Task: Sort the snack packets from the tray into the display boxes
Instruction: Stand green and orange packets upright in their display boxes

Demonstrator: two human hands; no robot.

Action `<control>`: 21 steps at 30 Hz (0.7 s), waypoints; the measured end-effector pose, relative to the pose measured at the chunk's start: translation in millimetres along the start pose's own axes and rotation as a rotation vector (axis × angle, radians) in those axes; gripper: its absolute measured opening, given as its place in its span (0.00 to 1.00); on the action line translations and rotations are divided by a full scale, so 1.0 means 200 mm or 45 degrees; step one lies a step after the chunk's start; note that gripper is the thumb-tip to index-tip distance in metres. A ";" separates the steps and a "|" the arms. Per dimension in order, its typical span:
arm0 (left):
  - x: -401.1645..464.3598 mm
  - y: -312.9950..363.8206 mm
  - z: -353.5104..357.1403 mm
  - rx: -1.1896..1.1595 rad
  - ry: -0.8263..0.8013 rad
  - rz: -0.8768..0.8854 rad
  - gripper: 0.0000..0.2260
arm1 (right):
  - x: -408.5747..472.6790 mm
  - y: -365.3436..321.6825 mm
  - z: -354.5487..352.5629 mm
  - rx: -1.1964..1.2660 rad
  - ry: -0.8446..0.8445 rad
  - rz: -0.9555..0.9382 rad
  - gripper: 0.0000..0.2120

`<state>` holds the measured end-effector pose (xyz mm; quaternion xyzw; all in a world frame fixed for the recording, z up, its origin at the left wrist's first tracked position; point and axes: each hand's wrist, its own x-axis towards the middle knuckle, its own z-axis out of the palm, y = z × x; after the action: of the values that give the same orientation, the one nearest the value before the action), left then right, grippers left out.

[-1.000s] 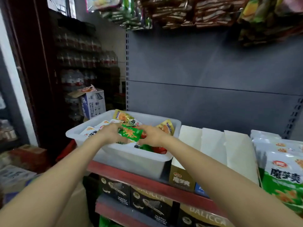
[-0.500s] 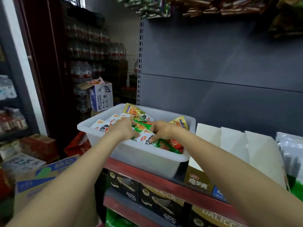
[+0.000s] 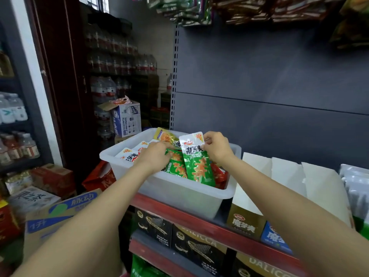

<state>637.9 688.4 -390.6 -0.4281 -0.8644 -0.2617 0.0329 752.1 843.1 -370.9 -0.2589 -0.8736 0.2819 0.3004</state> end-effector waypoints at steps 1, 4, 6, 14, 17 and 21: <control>-0.01 0.00 0.00 -0.092 0.022 0.068 0.15 | 0.00 0.00 -0.02 0.082 0.027 0.029 0.06; -0.05 0.06 -0.02 -0.415 0.008 0.197 0.15 | -0.03 -0.01 -0.08 0.369 0.049 0.118 0.05; -0.08 0.15 -0.01 -0.624 -0.022 0.214 0.16 | -0.06 -0.01 -0.13 0.520 0.082 0.134 0.05; -0.10 0.61 0.05 -1.059 0.044 0.322 0.21 | -0.29 0.00 -0.54 0.820 0.119 0.002 0.07; -0.11 0.85 0.11 -1.171 0.036 0.431 0.19 | -0.40 0.08 -0.74 0.786 0.160 0.004 0.10; -0.13 1.12 0.24 -1.196 -0.068 0.468 0.18 | -0.51 0.24 -0.99 0.753 0.378 0.034 0.11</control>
<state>831.7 803.2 -343.9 -0.5482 -0.5643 -0.6012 -0.1400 968.1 880.6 -309.1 -0.2103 -0.6970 0.4865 0.4830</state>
